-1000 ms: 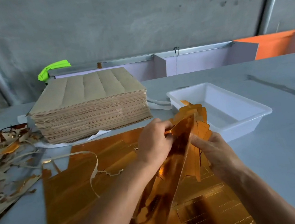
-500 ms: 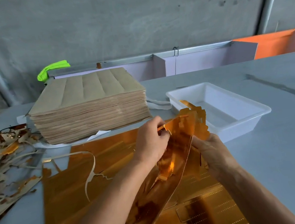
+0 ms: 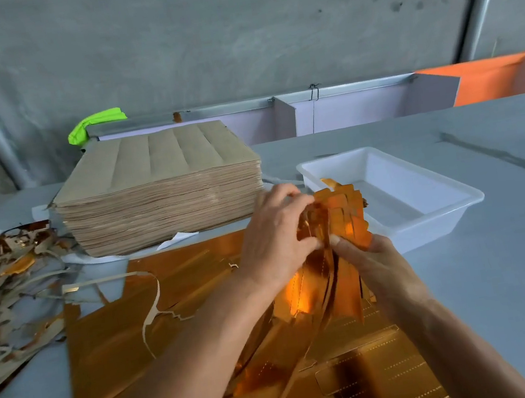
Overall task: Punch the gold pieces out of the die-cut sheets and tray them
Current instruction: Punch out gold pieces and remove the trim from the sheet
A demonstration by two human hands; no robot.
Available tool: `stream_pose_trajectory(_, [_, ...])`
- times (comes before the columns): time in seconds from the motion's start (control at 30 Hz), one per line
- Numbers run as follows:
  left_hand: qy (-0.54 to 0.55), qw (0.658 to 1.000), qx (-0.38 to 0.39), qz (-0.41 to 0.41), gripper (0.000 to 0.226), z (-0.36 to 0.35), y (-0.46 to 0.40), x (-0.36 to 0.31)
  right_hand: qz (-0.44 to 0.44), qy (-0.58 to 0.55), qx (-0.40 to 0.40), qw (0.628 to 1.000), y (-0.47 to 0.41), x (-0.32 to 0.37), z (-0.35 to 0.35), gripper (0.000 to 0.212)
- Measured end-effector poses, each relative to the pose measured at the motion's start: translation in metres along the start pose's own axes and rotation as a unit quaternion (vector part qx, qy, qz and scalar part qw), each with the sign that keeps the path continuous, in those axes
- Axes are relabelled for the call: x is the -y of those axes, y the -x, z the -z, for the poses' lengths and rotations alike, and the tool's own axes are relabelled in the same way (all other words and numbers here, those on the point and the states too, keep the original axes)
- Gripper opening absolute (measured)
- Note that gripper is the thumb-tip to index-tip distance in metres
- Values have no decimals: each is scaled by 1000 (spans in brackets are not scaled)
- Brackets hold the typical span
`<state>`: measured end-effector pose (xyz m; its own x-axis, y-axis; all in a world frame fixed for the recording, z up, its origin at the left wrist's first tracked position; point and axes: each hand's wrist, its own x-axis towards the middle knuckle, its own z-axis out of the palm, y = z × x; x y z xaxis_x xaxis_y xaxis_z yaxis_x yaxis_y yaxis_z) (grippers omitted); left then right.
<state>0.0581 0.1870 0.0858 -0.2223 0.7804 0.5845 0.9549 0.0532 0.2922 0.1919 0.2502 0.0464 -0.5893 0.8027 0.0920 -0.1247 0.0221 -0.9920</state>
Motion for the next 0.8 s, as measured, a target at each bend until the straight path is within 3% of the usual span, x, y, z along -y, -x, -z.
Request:
stream_pose_trajectory(0.1, [-39, 996, 8, -74, 51, 0, 2, -7, -15, 12, 7, 1000, -1, 0, -5, 26])
stream_pose_trajectory(0.2, [-11, 998, 23, -54, 42, -3, 5, -11, -28, 6, -12, 1000, -2, 2, -10, 29])
stream_pose_trajectory(0.3, [113, 991, 40, 61, 23, -5, 5, -8, -30, 44, -30, 998, -3, -1, -11, 30])
stream_pose_trajectory(0.4, [271, 939, 54, 206, 27, -6, 8, -9, -23, 78, -32, 996, -2, -4, -13, 30])
stream_pose_trajectory(0.5, [281, 912, 55, 293, 20, -13, 12, -9, -12, 107, -13, 994, 0, -6, -18, 23])
stream_pose_trajectory(0.6, [384, 844, 56, 371, 8, -12, 13, -6, -37, 107, -21, 993, -1, -9, -19, 27])
stream_pose_trajectory(0.63, [388, 846, 54, 363, 8, -12, 15, -5, -55, 91, -26, 994, -2, -8, -18, 29])
stream_pose_trajectory(0.73, [307, 922, 45, 230, 12, -14, 30, -3, -105, 42, -16, 993, -3, -5, -10, 32])
stream_pose_trajectory(0.8, [276, 948, 40, 156, 16, -16, 41, -6, -112, 32, 6, 993, -3, -2, -7, 32])
